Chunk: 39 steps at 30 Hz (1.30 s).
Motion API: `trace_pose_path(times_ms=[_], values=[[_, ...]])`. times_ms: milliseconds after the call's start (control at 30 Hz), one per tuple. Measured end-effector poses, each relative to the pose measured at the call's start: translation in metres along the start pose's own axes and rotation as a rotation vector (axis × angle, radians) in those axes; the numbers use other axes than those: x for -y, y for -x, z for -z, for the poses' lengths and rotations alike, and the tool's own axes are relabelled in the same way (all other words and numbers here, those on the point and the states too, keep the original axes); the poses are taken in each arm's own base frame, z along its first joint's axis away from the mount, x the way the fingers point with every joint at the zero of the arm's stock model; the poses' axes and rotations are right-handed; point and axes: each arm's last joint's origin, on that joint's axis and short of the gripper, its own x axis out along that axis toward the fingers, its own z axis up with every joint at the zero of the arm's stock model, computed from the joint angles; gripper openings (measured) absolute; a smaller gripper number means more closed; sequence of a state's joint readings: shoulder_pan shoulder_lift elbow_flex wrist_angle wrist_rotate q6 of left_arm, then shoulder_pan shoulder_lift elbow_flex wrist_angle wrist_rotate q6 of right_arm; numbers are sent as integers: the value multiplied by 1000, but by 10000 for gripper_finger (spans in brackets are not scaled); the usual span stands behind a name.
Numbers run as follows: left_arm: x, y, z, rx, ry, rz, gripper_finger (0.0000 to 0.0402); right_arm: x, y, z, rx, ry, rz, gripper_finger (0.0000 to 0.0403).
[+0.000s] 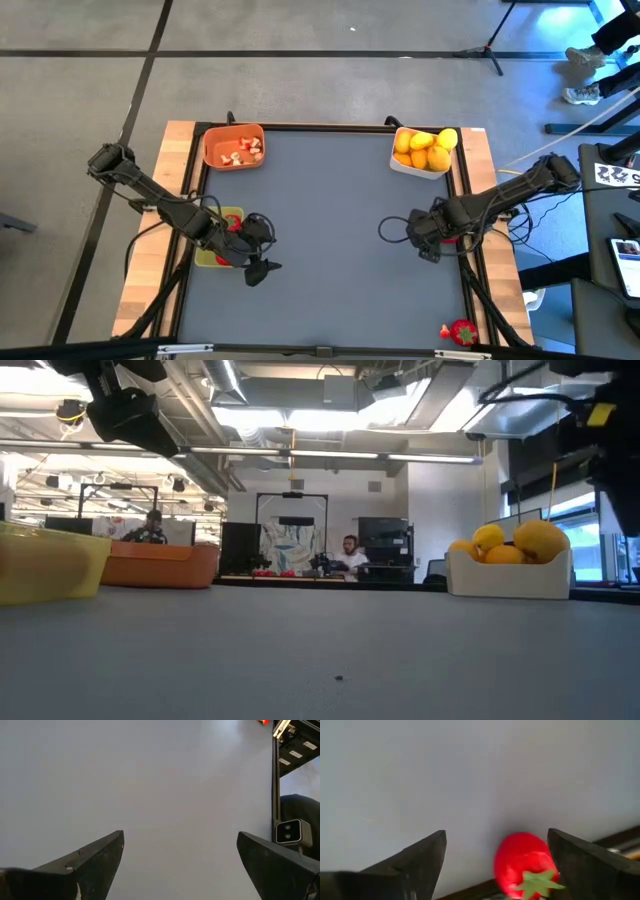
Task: Sort produce into baskets
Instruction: Put the red tomato into the yellow bin
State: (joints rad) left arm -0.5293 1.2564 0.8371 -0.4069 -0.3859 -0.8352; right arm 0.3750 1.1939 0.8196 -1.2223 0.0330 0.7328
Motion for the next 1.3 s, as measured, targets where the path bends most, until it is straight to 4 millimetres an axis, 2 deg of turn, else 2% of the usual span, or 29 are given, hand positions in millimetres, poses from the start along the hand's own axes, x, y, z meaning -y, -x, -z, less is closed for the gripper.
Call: trace_pose_path(times_ms=[267, 567, 1133, 1300], values=[[0, 0, 0, 0, 1, 0, 382, 9, -12, -4, -199, 42, 116, 324], [0, 0, 0, 1, -2, 0, 382, 9, -12, 0, -317, 31, 50, 305], [0, 0, 0, 0, -4, 0, 382, 9, -12, 2, -344, 31, 32, 305], [0, 0, 0, 0, -5, 0, 381, 11, -16, 2, -325, 32, 117, 305]])
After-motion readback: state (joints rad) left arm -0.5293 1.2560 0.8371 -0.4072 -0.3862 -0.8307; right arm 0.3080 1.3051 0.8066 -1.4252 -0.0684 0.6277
